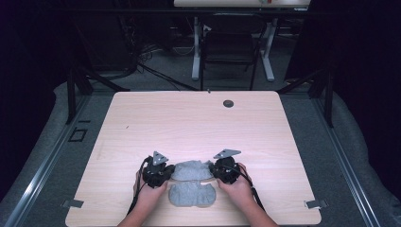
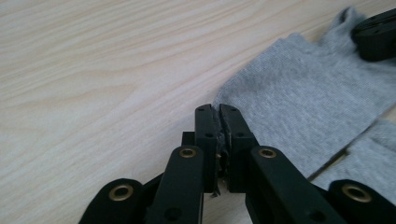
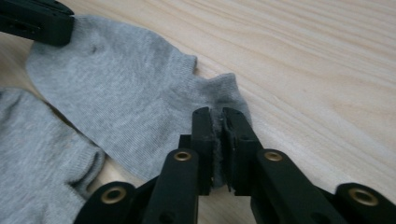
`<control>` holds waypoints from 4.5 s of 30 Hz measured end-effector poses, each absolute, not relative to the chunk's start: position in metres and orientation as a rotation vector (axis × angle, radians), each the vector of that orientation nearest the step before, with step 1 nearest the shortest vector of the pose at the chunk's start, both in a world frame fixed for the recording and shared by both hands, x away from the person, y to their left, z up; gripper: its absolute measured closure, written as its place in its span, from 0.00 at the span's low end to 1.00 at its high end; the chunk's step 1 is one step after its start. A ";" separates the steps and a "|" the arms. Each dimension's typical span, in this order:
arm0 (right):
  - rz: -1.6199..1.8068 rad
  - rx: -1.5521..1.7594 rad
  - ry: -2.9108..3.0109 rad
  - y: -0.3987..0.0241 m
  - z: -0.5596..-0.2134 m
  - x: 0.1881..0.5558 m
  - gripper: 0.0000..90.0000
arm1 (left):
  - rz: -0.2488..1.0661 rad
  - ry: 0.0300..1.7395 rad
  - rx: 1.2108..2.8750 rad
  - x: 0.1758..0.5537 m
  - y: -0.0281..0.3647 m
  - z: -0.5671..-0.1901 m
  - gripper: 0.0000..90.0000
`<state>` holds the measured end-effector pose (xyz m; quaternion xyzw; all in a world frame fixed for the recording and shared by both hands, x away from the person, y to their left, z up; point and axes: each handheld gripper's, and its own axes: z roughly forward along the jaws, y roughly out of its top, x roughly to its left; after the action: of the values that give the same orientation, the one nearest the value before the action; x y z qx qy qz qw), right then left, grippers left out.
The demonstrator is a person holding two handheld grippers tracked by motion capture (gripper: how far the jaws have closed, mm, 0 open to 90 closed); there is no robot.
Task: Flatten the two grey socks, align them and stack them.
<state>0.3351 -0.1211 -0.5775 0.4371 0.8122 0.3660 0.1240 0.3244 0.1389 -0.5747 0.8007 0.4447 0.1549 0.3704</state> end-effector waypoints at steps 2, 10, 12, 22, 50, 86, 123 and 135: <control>1.042 1.270 2.403 -0.122 -0.575 0.335 0.89 | 0.381 1.138 2.037 0.325 0.139 -0.574 0.90; 1.078 1.262 2.368 -0.125 -0.561 0.340 0.85 | 0.392 1.159 2.011 0.331 0.139 -0.568 0.81; 1.088 1.270 2.355 -0.127 -0.559 0.343 0.83 | 0.393 1.157 2.017 0.333 0.140 -0.567 0.79; 1.102 1.308 2.382 -0.129 -0.564 0.351 0.78 | 0.356 1.153 2.049 0.337 0.137 -0.571 0.80; 1.101 1.252 2.401 -0.129 -0.558 0.343 0.98 | 0.363 1.134 2.055 0.334 0.140 -0.567 0.97; 1.223 1.103 2.411 -0.134 -0.516 0.283 0.98 | 0.327 0.985 2.018 0.273 0.159 -0.529 0.97; 1.141 1.127 2.494 -0.136 -0.544 0.269 0.97 | 0.276 0.999 2.082 0.260 0.153 -0.558 0.97; 1.102 1.169 2.507 -0.136 -0.556 0.275 0.97 | 0.271 1.009 2.102 0.264 0.150 -0.568 0.97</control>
<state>0.2751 -0.1360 -0.5555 0.3913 0.8391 0.3689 0.0817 0.2645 0.1498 -0.5679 0.8258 0.3963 0.1064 0.3869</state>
